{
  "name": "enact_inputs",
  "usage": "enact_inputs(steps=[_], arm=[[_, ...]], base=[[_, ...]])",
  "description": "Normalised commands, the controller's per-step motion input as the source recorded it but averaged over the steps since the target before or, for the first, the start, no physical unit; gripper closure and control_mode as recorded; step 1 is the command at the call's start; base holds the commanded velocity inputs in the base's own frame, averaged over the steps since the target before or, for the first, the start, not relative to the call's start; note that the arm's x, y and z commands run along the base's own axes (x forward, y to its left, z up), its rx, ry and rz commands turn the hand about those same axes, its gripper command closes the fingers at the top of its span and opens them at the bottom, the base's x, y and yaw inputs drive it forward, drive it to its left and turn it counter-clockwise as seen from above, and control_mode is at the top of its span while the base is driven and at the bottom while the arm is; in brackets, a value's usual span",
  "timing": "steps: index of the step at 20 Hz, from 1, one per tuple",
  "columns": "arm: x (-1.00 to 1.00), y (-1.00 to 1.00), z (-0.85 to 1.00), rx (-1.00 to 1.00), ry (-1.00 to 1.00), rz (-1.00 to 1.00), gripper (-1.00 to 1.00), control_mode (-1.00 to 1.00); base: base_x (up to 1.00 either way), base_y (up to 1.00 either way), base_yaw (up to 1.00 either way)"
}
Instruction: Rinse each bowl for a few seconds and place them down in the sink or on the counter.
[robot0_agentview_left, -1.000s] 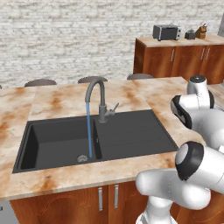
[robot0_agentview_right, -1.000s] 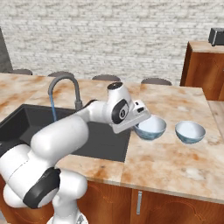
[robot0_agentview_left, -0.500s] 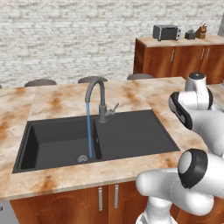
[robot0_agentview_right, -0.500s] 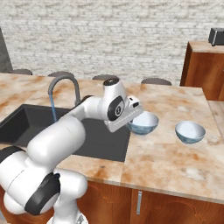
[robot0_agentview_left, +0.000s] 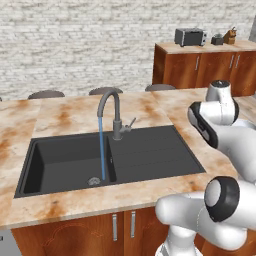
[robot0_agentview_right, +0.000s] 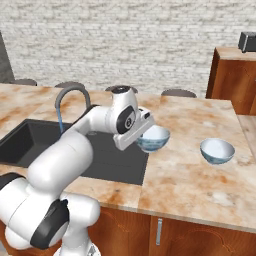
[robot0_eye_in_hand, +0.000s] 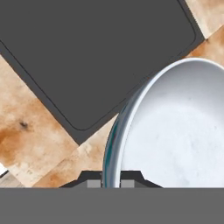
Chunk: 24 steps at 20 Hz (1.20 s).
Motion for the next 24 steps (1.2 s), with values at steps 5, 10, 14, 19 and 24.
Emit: enact_inputs(steps=[5, 10, 14, 19, 24], arm=[[-0.03, 0.37, 0.00, 0.00, 0.02, 0.15, 1.00, -1.00], [-0.06, 0.40, 0.00, -0.03, -0.01, 0.15, 1.00, -1.00], [-0.03, 0.43, 0.00, -0.03, -0.02, 0.13, 1.00, -1.00], [-0.01, 0.42, 0.00, -0.02, 0.00, 0.13, 1.00, -1.00], [0.00, 0.42, 0.01, -0.01, 0.00, 0.13, 1.00, -1.00]], base=[[0.00, 0.00, 0.00], [0.00, 0.00, 0.00], [0.00, 0.00, 0.00], [0.00, 0.00, 0.00], [0.00, 0.00, 0.00]])
